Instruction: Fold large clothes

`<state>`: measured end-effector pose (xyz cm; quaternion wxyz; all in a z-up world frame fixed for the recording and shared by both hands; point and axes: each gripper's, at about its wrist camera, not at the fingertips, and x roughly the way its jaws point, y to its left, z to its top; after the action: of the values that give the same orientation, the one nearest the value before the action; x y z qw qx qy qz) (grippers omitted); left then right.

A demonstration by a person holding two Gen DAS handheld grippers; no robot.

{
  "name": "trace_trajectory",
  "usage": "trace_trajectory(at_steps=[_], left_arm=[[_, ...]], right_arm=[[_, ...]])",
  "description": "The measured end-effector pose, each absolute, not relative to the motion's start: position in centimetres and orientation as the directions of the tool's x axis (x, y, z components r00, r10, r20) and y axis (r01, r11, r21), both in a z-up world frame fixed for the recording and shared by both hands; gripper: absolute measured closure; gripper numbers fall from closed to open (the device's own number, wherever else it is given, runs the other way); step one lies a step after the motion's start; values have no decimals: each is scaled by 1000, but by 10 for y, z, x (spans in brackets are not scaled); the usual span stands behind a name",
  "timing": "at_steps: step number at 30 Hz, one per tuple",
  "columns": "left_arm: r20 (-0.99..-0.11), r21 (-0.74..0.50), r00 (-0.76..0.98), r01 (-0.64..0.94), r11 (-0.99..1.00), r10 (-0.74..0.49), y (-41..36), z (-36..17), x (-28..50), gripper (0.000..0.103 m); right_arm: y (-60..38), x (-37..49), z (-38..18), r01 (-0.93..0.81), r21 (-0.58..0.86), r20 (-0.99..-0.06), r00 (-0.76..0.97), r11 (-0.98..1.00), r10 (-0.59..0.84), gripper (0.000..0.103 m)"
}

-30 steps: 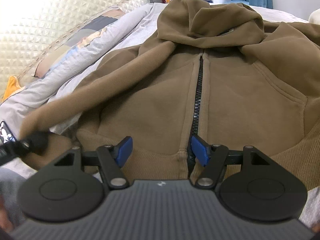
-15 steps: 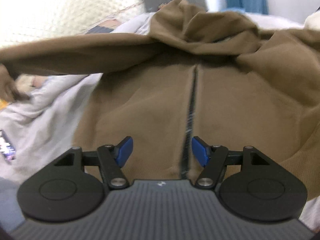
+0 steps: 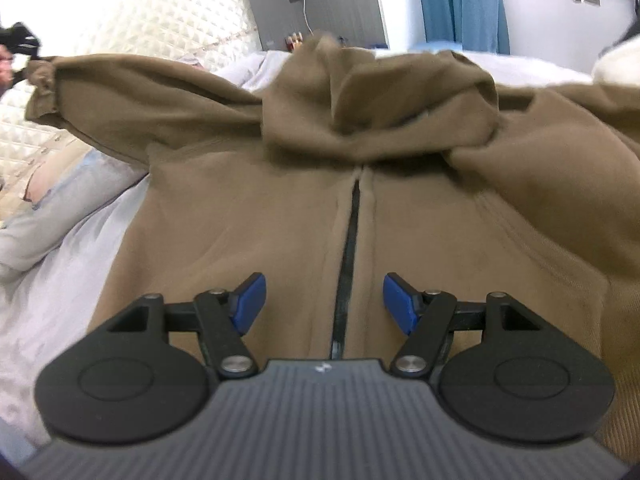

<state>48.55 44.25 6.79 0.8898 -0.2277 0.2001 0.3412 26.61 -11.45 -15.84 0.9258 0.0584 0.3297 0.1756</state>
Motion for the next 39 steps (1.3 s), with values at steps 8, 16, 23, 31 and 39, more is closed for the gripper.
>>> trace_trajectory(at_steps=[8, 16, 23, 31, 39], left_arm=[[-656, -150, 511, -810, 567, 556, 509, -34, 593, 81], [-672, -68, 475, -803, 591, 568, 501, -68, 625, 77], [-720, -142, 535, -738, 660, 443, 467, -49, 581, 32], [-686, -219, 650, -612, 760, 327, 381, -8, 483, 32], [-652, -164, 711, -472, 866, 263, 257, -13, 379, 32]], right_arm=[[-92, 308, -172, -278, 182, -571, 751, 943, 332, 33], [-100, 334, -187, -217, 214, -578, 758, 952, 303, 33], [-106, 330, -184, -208, 229, -577, 758, 951, 305, 35], [-123, 300, -167, -192, 254, -536, 788, 948, 303, 35], [-137, 265, -153, -214, 257, -506, 801, 942, 320, 35]])
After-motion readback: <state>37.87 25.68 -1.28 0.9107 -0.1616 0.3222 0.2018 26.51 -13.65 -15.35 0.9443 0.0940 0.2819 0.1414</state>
